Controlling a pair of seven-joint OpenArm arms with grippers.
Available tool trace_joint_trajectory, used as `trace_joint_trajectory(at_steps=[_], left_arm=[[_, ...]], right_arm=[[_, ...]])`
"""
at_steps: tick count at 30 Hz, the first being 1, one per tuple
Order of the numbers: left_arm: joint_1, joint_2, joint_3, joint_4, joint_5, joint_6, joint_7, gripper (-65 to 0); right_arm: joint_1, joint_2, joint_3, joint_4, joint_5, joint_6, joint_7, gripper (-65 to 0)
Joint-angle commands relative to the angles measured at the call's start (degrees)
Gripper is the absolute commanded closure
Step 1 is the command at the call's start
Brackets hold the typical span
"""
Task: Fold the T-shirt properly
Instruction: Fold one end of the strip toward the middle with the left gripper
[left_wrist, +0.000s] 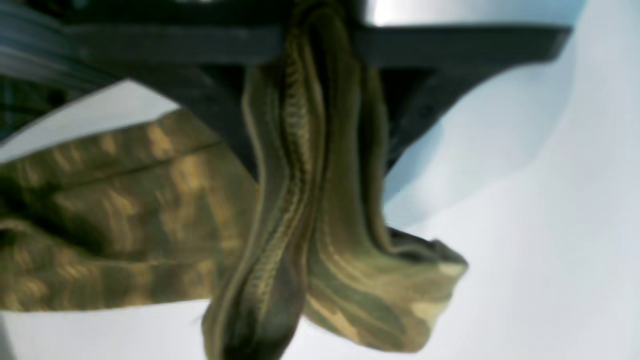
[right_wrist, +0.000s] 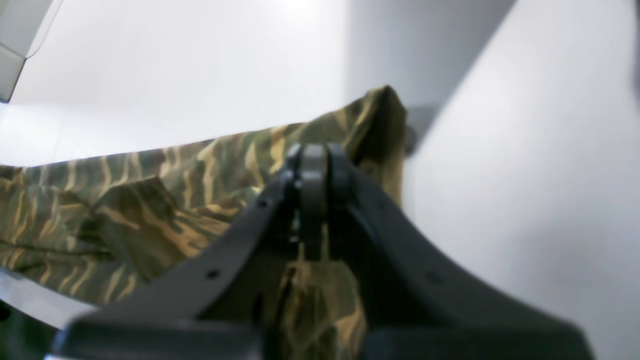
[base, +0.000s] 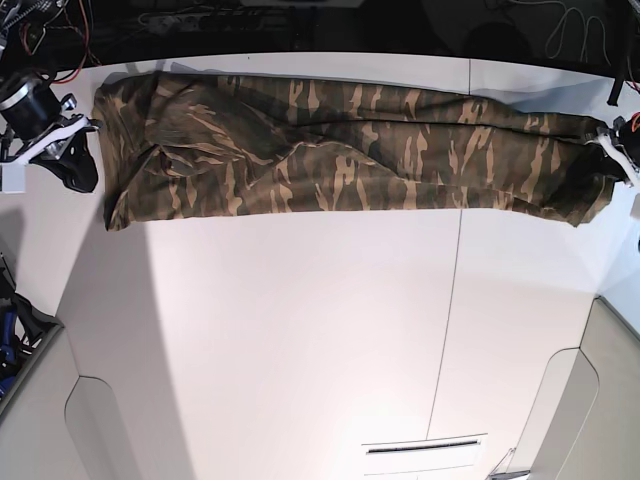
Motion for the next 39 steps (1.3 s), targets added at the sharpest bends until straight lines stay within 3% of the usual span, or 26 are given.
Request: trace_joint_trajectory(at_steps=[1,9,17,22,25,27,32,34,39], left_arm=[[-0.22,-0.83,-0.52,2.56,-2.25,-0.34,-0.17,0.0],[-0.24,4.87,1.18,15.50,-4.50,-0.34,1.03,0.0],[-0.31,6.93,13.73,16.57,2.45,-0.34,-5.53,0.0],[-0.94,6.99,21.42,16.57,4.02,-0.34,-8.04,0.0],[-2.84,8.98,24.90,16.57,6.43,-0.34,-8.02,0.0],[-3.80,11.02,26.64,16.55,7.45,-0.34,-8.02,-5.8],[-4.39,15.28,30.05,16.55,7.52,-0.34,-8.76,-31.6],[-4.39,17.05,30.99,16.50,7.98,-0.34,-9.84,-34.7],[-4.39,21.07,32.00,16.50,9.53,-0.34,-11.02,-34.6]], right_arm=[[0.31,0.61,0.44,1.01,1.05,0.22,1.16,-3.1],[0.31,0.61,0.48,0.98,0.90,0.22,1.18,-4.6],[0.31,0.61,0.48,0.98,0.59,0.22,1.38,-6.0],[0.31,0.63,0.63,0.96,-2.75,0.00,1.88,-18.7],[0.31,0.63,0.63,0.87,-5.31,-1.05,3.43,-27.4],[0.28,0.63,0.63,0.85,-7.08,-1.77,4.37,-31.6],[0.28,0.63,0.63,-0.55,-9.64,-3.48,4.57,-34.8],[0.31,0.63,0.61,-2.58,-9.46,-3.45,4.61,-34.8],[0.46,0.63,0.46,-10.69,-7.65,-2.97,6.34,-34.7]])
